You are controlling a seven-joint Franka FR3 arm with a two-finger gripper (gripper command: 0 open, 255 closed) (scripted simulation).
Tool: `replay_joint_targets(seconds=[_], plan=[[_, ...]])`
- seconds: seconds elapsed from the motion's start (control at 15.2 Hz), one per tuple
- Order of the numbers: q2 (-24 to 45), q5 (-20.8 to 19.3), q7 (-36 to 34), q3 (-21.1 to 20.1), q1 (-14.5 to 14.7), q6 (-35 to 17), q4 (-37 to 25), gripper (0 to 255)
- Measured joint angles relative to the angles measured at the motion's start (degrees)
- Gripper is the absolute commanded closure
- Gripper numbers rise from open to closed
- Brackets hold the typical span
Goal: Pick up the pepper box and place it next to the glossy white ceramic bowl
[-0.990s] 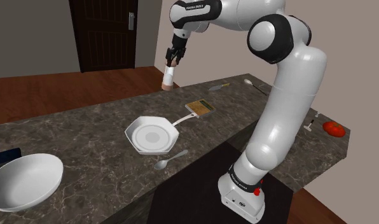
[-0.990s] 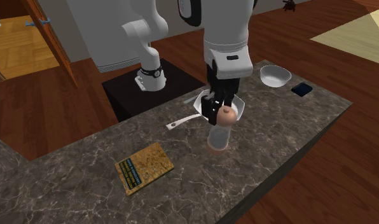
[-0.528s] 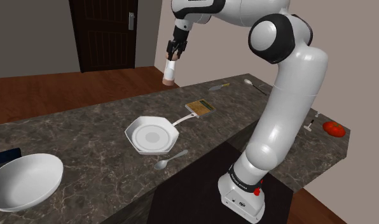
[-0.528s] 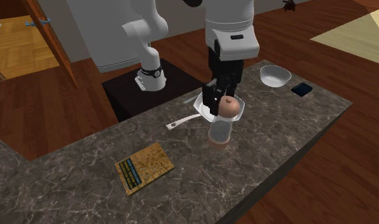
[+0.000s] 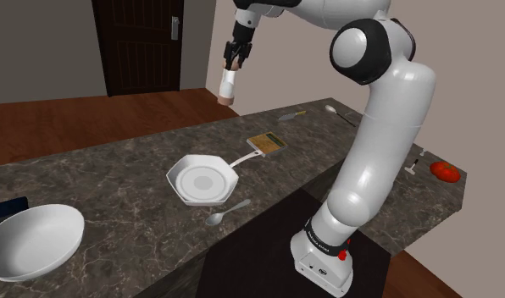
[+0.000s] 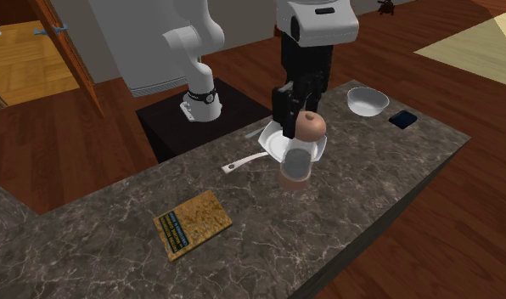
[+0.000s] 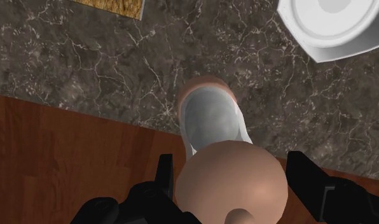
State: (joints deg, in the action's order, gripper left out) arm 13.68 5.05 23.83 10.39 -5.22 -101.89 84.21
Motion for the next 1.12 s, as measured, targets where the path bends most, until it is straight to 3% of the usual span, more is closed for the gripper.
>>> replay_joint_targets(seconds=[0.53,1.12], plan=[[1.14,0.17,-0.18,0.09,-0.34,6.54,-7.66,255],[-3.82,-2.12,-10.37,-3.60,6.46,4.97,-1.67,255]])
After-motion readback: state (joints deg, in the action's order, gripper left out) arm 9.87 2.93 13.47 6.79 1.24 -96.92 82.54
